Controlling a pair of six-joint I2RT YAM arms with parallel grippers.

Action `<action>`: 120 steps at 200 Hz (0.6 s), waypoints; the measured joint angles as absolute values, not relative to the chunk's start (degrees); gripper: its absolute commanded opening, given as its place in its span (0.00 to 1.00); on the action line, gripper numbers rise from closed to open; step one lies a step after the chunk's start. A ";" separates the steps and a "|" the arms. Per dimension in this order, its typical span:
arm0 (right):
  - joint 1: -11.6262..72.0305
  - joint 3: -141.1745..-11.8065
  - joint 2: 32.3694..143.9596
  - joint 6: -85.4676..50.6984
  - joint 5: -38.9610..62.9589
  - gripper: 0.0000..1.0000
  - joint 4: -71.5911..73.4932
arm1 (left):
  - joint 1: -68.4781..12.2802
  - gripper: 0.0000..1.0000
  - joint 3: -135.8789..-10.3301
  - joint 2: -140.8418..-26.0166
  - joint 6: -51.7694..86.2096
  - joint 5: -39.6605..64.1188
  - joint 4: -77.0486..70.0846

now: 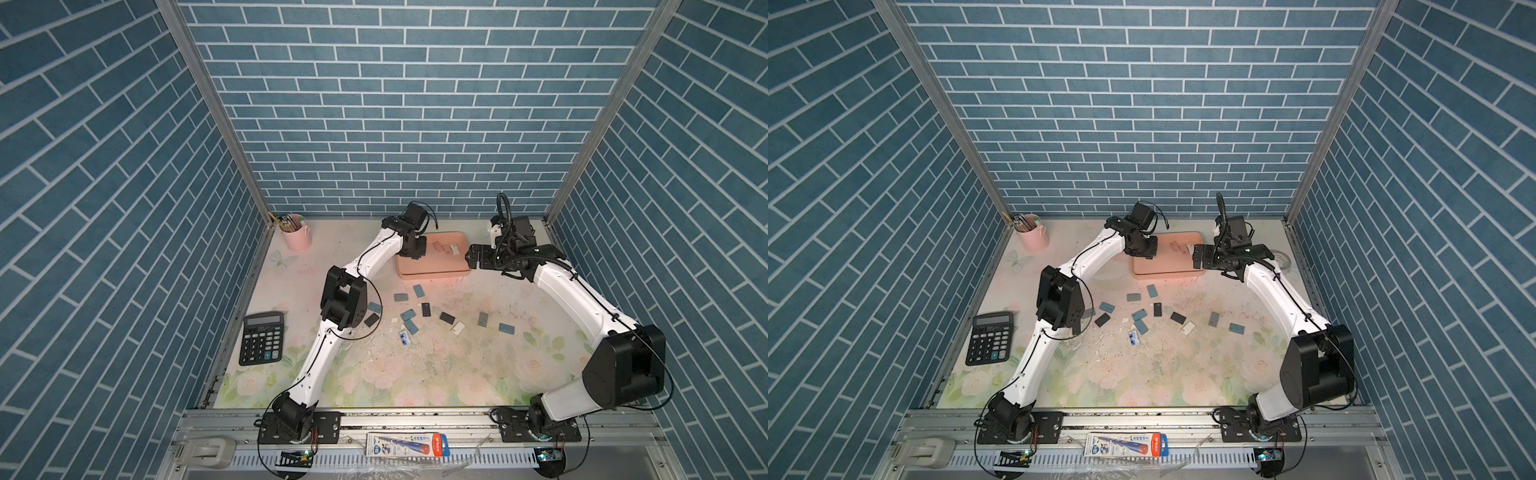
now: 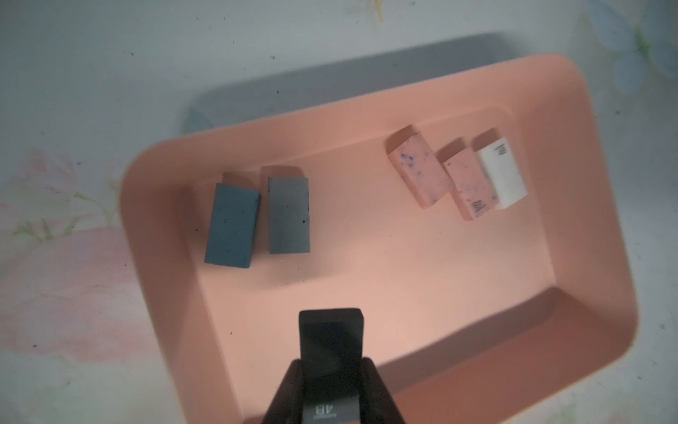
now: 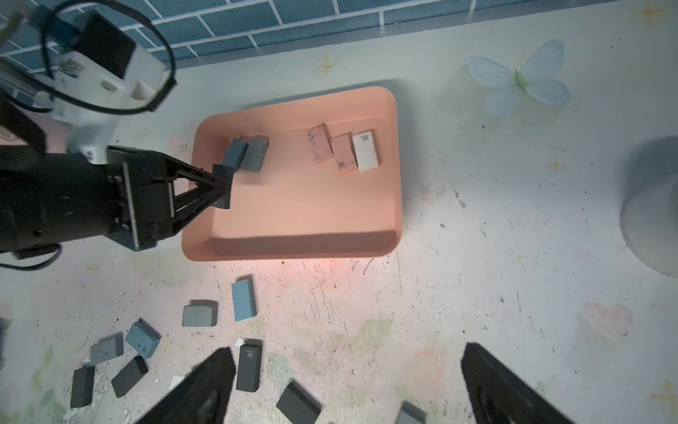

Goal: Put the eraser in the storage box
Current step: Place the eraser at the center of the board.

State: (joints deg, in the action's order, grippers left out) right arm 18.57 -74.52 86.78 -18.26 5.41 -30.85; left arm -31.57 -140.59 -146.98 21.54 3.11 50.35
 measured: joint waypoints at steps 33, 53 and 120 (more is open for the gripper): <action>18.57 -74.35 87.26 -19.25 6.48 0.98 -30.76 | -31.20 0.27 -140.40 -147.87 20.73 0.80 50.57; 18.57 -74.17 87.31 -19.29 6.92 0.98 -30.63 | -30.72 0.27 -140.31 -147.87 20.64 -0.25 50.54; 18.57 -74.17 87.66 -19.70 7.14 0.98 -29.85 | -29.63 0.27 -140.22 -148.59 19.64 -1.91 50.76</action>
